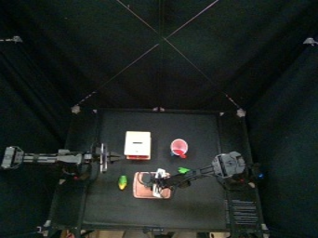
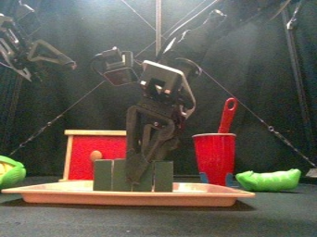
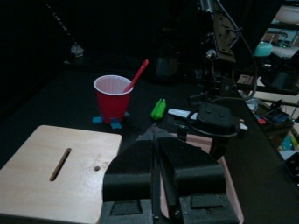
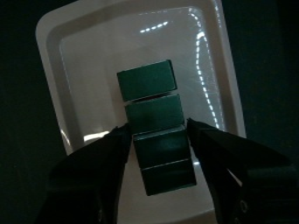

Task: Grab sushi roll

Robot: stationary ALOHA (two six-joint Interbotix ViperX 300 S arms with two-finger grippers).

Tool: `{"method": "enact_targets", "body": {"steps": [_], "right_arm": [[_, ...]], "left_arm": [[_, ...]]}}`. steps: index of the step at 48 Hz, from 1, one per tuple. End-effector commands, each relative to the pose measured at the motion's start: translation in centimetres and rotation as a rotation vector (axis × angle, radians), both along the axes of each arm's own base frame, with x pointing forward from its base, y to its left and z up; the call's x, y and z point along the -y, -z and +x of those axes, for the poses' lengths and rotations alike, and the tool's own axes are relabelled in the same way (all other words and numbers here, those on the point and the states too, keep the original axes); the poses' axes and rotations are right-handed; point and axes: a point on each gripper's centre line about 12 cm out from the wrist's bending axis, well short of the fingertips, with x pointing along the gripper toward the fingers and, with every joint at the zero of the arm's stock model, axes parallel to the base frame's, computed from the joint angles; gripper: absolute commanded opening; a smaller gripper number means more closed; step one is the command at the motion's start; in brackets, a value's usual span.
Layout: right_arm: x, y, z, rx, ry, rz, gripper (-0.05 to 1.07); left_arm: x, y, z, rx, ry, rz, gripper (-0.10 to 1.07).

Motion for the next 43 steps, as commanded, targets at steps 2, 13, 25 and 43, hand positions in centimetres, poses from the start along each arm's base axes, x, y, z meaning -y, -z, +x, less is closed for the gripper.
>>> {"method": "enact_targets", "body": {"steps": [2, 13, 25, 43], "right_arm": [[0.12, -1.8, 0.68, 0.047, 0.002, 0.004, 0.87], [0.15, -1.76, 0.65, 0.046, -0.001, 0.001, 0.87], [0.16, -1.81, 0.7, 0.048, -0.003, -0.001, 0.84], [0.16, -2.34, 0.78, 0.056, 0.0, 0.0, 0.63]], "left_arm": [[-0.09, -0.57, 0.2, 0.018, -0.004, 0.0, 0.42], [-0.06, -0.57, 0.21, 0.018, -0.003, 0.0, 0.42], [-0.06, -0.57, 0.21, 0.018, -0.003, 0.0, 0.42], [-0.06, -0.52, 0.22, 0.015, -0.003, 0.0, 0.42]]}}
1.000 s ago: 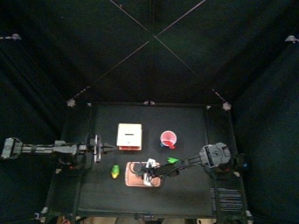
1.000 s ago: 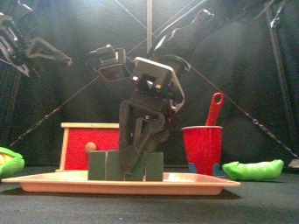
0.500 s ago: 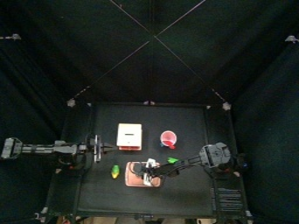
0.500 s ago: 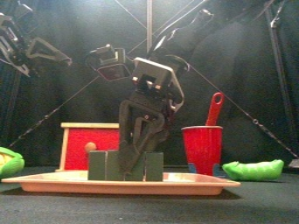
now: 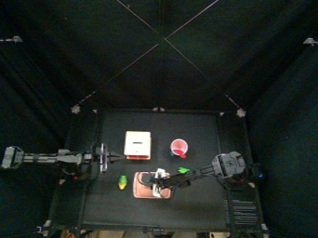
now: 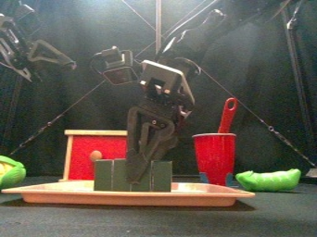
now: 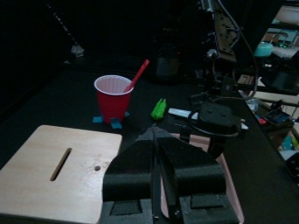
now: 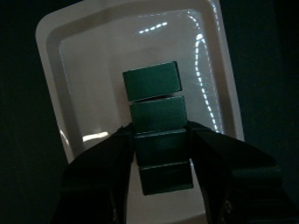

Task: Grab sushi roll

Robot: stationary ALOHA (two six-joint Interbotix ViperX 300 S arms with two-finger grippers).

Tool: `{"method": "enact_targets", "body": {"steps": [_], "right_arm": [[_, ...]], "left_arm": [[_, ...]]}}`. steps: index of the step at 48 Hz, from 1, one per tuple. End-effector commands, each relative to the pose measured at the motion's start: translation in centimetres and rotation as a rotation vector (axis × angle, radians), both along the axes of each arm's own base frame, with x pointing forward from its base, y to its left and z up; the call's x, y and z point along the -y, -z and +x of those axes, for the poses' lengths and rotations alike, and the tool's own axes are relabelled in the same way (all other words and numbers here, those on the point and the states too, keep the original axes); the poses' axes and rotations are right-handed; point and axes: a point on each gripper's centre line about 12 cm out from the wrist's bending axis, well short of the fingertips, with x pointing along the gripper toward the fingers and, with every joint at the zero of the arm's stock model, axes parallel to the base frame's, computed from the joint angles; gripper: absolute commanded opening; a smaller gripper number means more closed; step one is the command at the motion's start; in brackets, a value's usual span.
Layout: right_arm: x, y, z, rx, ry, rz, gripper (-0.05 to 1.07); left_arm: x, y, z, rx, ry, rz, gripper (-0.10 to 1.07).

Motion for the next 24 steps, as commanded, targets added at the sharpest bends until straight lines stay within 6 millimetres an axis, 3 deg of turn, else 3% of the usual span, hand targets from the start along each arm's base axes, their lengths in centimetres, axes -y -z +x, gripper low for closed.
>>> {"method": "enact_targets", "body": {"steps": [1, 24], "right_arm": [[0.11, -2.38, 0.77, 0.059, 0.003, 0.008, 0.63], [0.19, -3.01, 0.84, 0.074, -0.004, -0.004, 0.63]], "left_arm": [[-0.09, -0.54, 0.22, 0.017, -0.004, -0.001, 0.42], [-0.09, -0.57, 0.2, 0.019, -0.004, -0.001, 0.42]]}}
